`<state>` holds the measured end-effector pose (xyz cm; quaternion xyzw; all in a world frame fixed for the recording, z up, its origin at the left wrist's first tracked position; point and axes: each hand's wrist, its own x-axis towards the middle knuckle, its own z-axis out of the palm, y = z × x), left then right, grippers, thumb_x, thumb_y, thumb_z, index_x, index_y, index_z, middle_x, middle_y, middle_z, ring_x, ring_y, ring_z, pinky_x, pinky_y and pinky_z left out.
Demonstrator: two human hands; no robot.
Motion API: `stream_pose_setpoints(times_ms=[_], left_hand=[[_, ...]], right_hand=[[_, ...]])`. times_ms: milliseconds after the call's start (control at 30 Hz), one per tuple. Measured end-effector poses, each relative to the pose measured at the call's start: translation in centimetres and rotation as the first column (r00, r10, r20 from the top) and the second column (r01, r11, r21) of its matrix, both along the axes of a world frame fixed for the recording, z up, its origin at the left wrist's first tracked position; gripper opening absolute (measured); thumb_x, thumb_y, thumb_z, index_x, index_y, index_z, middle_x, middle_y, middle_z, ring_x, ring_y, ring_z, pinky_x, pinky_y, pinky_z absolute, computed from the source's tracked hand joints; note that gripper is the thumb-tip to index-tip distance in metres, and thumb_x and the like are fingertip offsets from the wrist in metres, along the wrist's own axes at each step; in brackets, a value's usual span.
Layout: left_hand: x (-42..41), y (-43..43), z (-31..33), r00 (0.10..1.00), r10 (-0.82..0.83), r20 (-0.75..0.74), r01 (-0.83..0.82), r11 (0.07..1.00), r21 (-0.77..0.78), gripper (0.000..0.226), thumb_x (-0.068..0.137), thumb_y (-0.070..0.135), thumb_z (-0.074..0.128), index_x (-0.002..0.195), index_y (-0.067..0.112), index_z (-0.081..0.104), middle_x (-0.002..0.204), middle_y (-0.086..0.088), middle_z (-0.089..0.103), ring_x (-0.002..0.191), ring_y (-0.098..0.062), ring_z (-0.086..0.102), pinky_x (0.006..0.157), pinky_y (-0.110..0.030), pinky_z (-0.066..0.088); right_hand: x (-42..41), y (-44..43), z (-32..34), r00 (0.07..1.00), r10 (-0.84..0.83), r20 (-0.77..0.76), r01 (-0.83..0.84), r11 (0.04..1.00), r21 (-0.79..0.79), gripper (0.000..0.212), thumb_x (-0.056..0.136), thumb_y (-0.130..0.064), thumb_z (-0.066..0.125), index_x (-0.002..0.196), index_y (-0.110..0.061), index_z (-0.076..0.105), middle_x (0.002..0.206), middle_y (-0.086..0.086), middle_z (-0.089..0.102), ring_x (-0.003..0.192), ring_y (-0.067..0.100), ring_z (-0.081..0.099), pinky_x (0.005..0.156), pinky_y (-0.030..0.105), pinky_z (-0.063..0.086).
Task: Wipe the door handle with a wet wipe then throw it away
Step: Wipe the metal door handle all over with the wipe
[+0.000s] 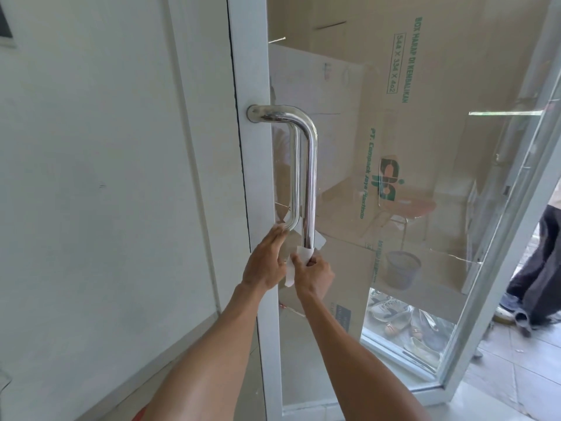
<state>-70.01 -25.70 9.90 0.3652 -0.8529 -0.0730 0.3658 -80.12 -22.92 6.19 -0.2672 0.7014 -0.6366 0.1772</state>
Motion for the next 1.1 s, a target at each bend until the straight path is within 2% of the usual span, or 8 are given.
stream_pose_setpoints(times_ms=[200, 367, 567, 667, 833, 967, 1033, 1100], left_hand=[[-0.1, 2.3, -2.6, 0.997, 0.04, -0.069, -0.043, 0.999, -0.03, 0.035, 0.078, -0.002, 0.051, 0.109, 0.009, 0.061, 0.108, -0.004, 0.062, 0.106, -0.02, 0.057, 0.088, -0.03, 0.051], [-0.1, 4.4, -4.2, 0.983, 0.184, 0.019, -0.184, 0.983, -0.017, 0.004, 0.075, 0.016, 0.054, 0.079, 0.018, 0.054, 0.075, 0.003, 0.06, 0.072, -0.021, 0.06, 0.056, -0.03, 0.048], [-0.9, 5.6, -5.5, 0.933, 0.119, 0.339, -0.086, 0.99, -0.111, 0.014, 0.075, 0.031, 0.062, 0.072, 0.018, 0.067, 0.061, 0.001, 0.068, 0.051, -0.024, 0.064, 0.044, -0.027, 0.046], [-1.3, 6.5, -6.2, 0.942, 0.069, 0.327, -0.007, 0.982, -0.188, 0.014, 0.062, 0.029, 0.075, 0.072, 0.021, 0.068, 0.056, 0.007, 0.064, 0.044, -0.015, 0.06, 0.035, -0.022, 0.041], [-1.6, 6.8, -7.9, 0.965, -0.006, 0.263, 0.037, 0.993, -0.115, 0.045, 0.075, 0.018, 0.062, 0.12, 0.017, 0.057, 0.117, 0.001, 0.064, 0.097, -0.015, 0.062, 0.045, -0.029, 0.052], [-2.4, 7.2, -9.3, 0.966, -0.01, 0.258, 0.013, 1.0, -0.011, 0.064, 0.081, 0.009, 0.051, 0.143, 0.008, 0.037, 0.147, -0.009, 0.043, 0.133, -0.022, 0.046, 0.081, -0.031, 0.057], [-2.9, 7.5, -9.8, 0.971, 0.02, 0.24, -0.036, 0.997, 0.061, 0.066, 0.087, 0.01, 0.043, 0.149, 0.008, 0.022, 0.155, -0.01, 0.029, 0.144, -0.022, 0.027, 0.108, -0.031, 0.041], [-3.5, 7.7, -10.0, 0.97, 0.074, 0.23, -0.094, 0.993, 0.075, 0.068, 0.089, 0.012, 0.044, 0.151, 0.007, 0.016, 0.158, -0.012, 0.022, 0.147, -0.023, 0.019, 0.117, -0.034, 0.029]], right_hand=[[-0.3, 0.1, 0.4, 0.998, 0.002, 0.065, -0.003, 1.0, 0.014, 0.034, 0.073, -0.035, 0.082, 0.089, -0.017, 0.057, 0.069, -0.006, 0.059, 0.063, 0.013, 0.059, 0.062, 0.024, 0.045], [-0.9, 0.3, 0.6, 0.998, 0.015, 0.063, -0.019, 0.998, 0.052, 0.044, 0.076, -0.043, 0.075, 0.097, -0.017, 0.048, 0.077, -0.001, 0.057, 0.069, 0.019, 0.055, 0.068, 0.036, 0.048], [-0.7, 0.7, 0.9, 0.99, 0.09, -0.105, -0.089, 0.996, 0.009, 0.04, 0.091, -0.052, 0.05, 0.115, -0.02, 0.055, 0.085, 0.006, 0.065, 0.082, 0.025, 0.062, 0.074, 0.038, 0.048], [-1.0, 1.0, 1.0, 0.984, 0.13, -0.12, -0.129, 0.992, 0.016, 0.047, 0.093, -0.055, 0.043, 0.121, -0.021, 0.058, 0.085, 0.01, 0.067, 0.076, 0.018, 0.059, 0.072, 0.034, 0.042], [-1.7, 1.2, 1.5, 0.973, 0.159, -0.165, -0.153, 0.987, 0.046, 0.05, 0.093, -0.053, 0.045, 0.124, -0.017, 0.059, 0.084, 0.005, 0.065, 0.079, 0.018, 0.058, 0.072, 0.031, 0.04], [-1.8, 1.3, 1.9, 0.969, 0.151, -0.194, -0.133, 0.986, 0.102, 0.054, 0.092, -0.055, 0.046, 0.12, -0.011, 0.061, 0.088, 0.007, 0.066, 0.084, 0.023, 0.059, 0.071, 0.032, 0.042], [-1.7, 1.4, 1.8, 0.97, 0.143, -0.196, -0.115, 0.983, 0.146, 0.059, 0.091, -0.059, 0.044, 0.116, -0.008, 0.061, 0.097, 0.011, 0.068, 0.089, 0.026, 0.059, 0.071, 0.033, 0.042], [-1.8, 1.4, 1.7, 0.971, 0.135, -0.197, -0.096, 0.976, 0.197, 0.064, 0.089, -0.065, 0.041, 0.113, -0.01, 0.062, 0.1, 0.011, 0.068, 0.085, 0.024, 0.057, 0.071, 0.033, 0.041]])
